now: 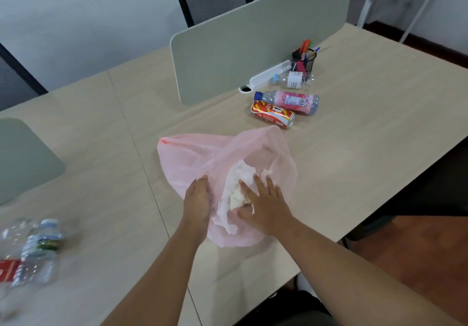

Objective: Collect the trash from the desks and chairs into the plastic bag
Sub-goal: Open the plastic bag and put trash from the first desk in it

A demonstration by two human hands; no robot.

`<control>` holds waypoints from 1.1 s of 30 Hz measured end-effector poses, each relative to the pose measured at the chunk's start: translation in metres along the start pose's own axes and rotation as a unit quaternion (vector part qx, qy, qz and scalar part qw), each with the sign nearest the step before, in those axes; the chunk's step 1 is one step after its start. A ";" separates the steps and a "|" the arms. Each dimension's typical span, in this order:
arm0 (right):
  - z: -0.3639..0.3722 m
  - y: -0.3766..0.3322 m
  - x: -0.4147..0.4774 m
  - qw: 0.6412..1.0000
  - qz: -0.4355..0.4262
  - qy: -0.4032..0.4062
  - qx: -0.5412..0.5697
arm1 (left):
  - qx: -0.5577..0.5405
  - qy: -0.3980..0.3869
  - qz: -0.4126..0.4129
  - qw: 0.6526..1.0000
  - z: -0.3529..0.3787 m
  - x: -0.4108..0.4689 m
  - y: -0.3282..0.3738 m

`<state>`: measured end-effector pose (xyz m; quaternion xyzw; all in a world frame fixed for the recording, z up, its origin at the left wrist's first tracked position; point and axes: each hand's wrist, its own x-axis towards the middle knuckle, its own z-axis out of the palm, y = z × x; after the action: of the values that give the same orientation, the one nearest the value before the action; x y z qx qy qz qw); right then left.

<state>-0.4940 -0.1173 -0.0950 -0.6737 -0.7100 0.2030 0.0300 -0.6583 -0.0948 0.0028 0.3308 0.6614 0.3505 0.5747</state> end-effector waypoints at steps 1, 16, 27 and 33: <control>0.003 0.005 -0.003 0.999 -0.012 -0.023 -0.018 | -0.008 0.004 0.001 1.000 0.003 0.001 0.000; -0.117 0.108 0.098 0.975 0.013 0.222 0.002 | 0.017 0.073 0.072 0.995 0.041 0.029 0.006; -0.120 0.157 0.192 0.988 0.074 0.138 0.010 | 0.039 0.187 0.039 0.981 0.065 0.061 -0.002; -0.107 0.158 0.179 0.978 0.055 0.193 0.063 | 0.053 0.184 0.038 0.981 0.066 0.068 -0.005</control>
<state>-0.3277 0.0846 -0.0905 -0.7350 -0.6384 0.1146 0.1977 -0.6013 -0.0352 -0.0432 0.3158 0.7603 0.3912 0.4112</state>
